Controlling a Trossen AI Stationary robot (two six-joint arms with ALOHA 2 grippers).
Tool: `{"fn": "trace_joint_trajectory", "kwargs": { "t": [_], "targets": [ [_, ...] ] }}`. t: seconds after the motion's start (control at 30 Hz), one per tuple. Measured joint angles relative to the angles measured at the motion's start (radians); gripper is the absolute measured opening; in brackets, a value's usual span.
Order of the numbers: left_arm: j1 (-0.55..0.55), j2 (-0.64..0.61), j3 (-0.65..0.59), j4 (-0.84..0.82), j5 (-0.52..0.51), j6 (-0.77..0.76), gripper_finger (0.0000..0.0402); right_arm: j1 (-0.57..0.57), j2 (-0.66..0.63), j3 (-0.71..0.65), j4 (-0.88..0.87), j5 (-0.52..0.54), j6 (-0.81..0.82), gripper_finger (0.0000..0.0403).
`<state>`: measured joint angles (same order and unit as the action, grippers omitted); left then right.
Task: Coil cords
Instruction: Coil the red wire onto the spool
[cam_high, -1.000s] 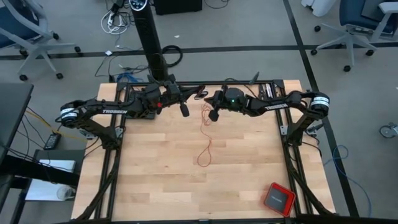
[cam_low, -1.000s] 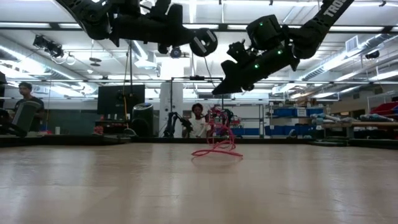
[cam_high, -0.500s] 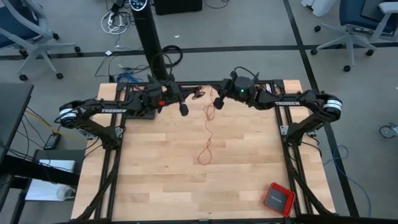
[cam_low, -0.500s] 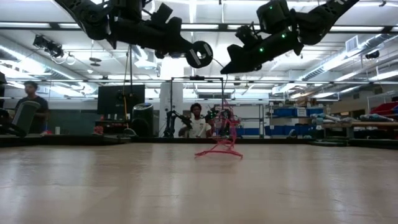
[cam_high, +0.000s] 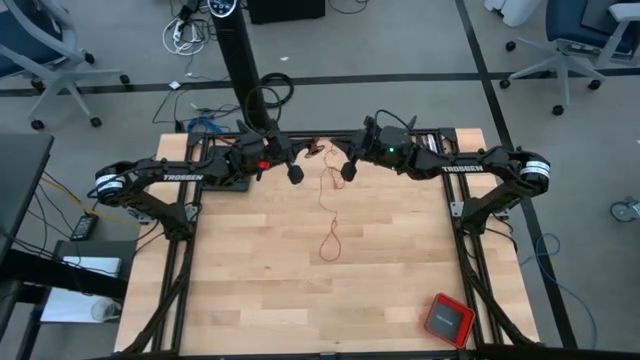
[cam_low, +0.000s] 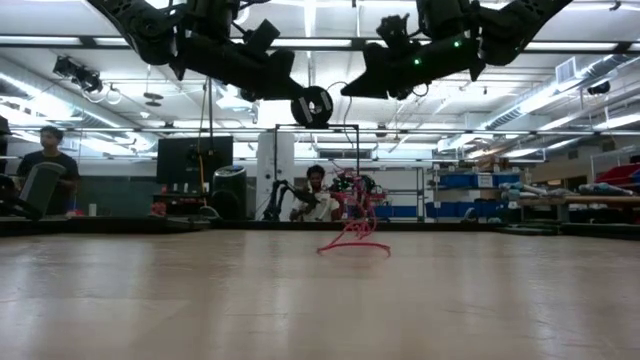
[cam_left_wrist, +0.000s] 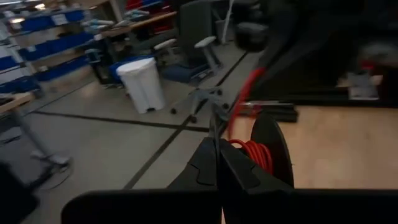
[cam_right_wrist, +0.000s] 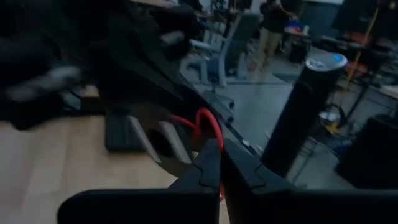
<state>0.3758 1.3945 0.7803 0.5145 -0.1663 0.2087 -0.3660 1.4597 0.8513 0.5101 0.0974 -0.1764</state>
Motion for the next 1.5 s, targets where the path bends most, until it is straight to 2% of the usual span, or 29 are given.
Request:
{"fn": "trace_joint_trajectory", "kwargs": {
  "t": [0.17,0.33,0.6,0.8,0.97,1.3,1.5],
  "targets": [
    [-0.001,0.0,0.0,-0.004,-0.031,0.017,0.0,0.026,0.0,0.019,-0.019,0.013,0.001,0.0002],
    [-0.001,0.02,0.0,0.025,-0.031,-0.005,0.0,0.052,0.01,0.034,0.041,-0.044,0.042,0.0002],
    [-0.004,0.116,0.0,0.217,-0.047,-0.132,0.0,0.072,0.011,0.034,0.068,-0.054,0.08,0.0002],
    [-0.003,0.144,0.0,0.334,-0.054,-0.189,0.0,0.072,0.012,0.034,0.044,-0.067,0.104,0.0001],
    [-0.004,0.144,0.0,0.385,-0.053,-0.254,0.0,0.078,0.061,0.038,0.075,-0.071,0.122,0.0001],
    [-0.005,0.148,-0.002,0.375,-0.076,-0.362,0.0,0.08,0.216,0.085,0.164,-0.112,0.125,0.0002],
    [-0.004,0.146,0.0,0.375,-0.052,-0.374,0.0,0.083,0.24,0.1,0.124,-0.14,0.119,0.0002]
  ]
}}
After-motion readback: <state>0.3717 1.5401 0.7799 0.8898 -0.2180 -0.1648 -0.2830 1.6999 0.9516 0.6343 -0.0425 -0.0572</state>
